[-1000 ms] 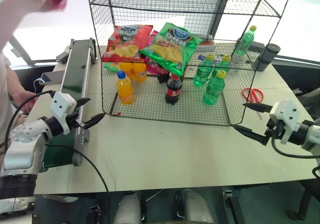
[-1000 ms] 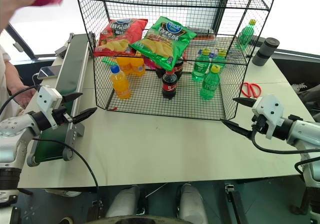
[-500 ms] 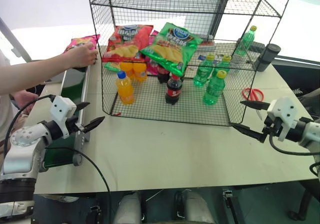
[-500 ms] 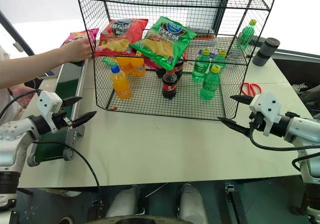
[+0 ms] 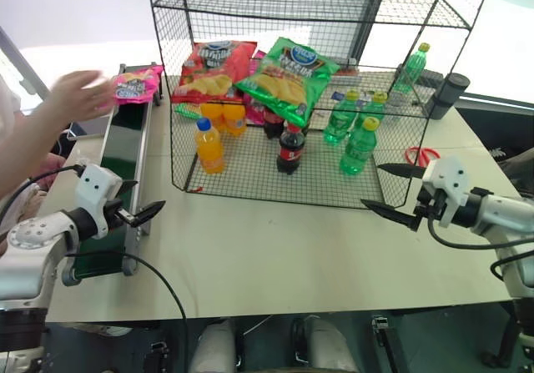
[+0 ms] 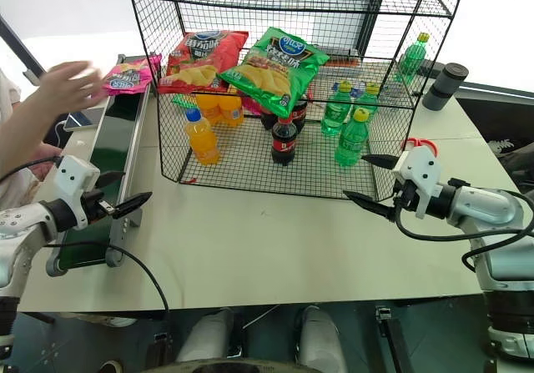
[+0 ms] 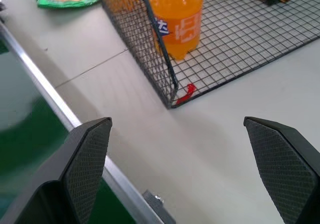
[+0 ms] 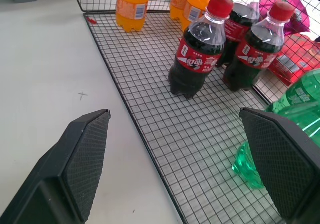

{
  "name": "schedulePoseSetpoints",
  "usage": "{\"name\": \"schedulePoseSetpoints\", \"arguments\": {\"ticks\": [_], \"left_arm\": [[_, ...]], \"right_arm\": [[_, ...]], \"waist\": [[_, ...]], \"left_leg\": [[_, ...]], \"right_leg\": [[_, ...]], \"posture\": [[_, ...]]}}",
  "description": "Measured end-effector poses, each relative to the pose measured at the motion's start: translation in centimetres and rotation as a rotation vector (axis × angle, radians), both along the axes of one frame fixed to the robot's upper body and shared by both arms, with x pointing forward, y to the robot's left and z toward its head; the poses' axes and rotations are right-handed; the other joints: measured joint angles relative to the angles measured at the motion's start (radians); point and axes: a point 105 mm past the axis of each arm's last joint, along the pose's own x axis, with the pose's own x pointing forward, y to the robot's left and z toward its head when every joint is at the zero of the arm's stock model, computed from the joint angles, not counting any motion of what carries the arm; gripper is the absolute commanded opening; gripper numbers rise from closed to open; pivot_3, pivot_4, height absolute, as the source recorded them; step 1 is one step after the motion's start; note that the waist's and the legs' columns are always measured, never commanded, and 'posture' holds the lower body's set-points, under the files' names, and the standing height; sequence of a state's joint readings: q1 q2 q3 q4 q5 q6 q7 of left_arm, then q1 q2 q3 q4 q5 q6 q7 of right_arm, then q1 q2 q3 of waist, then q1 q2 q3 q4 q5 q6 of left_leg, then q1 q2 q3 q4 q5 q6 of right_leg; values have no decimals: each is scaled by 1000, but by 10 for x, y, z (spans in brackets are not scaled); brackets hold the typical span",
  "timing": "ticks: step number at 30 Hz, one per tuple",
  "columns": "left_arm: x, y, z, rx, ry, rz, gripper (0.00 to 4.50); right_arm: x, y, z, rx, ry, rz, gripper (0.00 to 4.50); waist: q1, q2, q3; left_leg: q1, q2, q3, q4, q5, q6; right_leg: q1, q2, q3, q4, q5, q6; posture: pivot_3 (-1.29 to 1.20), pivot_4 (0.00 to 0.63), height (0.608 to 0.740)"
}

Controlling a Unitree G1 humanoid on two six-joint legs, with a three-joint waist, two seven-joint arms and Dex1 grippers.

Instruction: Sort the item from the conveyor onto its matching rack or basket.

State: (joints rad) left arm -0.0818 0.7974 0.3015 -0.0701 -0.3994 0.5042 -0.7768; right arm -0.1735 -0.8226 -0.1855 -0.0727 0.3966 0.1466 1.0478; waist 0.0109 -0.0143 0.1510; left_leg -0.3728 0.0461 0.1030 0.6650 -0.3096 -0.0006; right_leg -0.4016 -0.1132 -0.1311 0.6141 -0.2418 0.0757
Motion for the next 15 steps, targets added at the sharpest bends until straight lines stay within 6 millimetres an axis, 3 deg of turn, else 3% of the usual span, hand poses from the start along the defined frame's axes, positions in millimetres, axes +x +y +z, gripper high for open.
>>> {"name": "schedulePoseSetpoints", "arguments": {"ticks": [9, 12, 15], "left_arm": [[-8, 4, 12, -70, 26, 71, 4500], [-11, -7, 25, -71, -113, 14, 4500], [-24, -8, 20, -34, -97, -30, 4500]], "right_arm": [[6, 4, -3, 24, 8, 27, 4307], [6, 15, -8, 66, 26, 56, 4307], [-2, 40, -5, 157, 55, 131, 4307]], "waist": [[0, 0, 0], [0, 0, 0], [-4, 1, 0]], "left_leg": [[0, 0, 0, 0, 1, -2], [0, 0, 0, 0, 2, -3], [0, 1, 0, -1, 2, -3]], "right_leg": [[0, 0, 0, 0, 0, 0], [0, 0, 0, 0, 0, 0], [-1, 0, 1, 0, 0, 0]], "posture": [[0, 150, 740], [0, 150, 740], [0, 150, 740]]}}
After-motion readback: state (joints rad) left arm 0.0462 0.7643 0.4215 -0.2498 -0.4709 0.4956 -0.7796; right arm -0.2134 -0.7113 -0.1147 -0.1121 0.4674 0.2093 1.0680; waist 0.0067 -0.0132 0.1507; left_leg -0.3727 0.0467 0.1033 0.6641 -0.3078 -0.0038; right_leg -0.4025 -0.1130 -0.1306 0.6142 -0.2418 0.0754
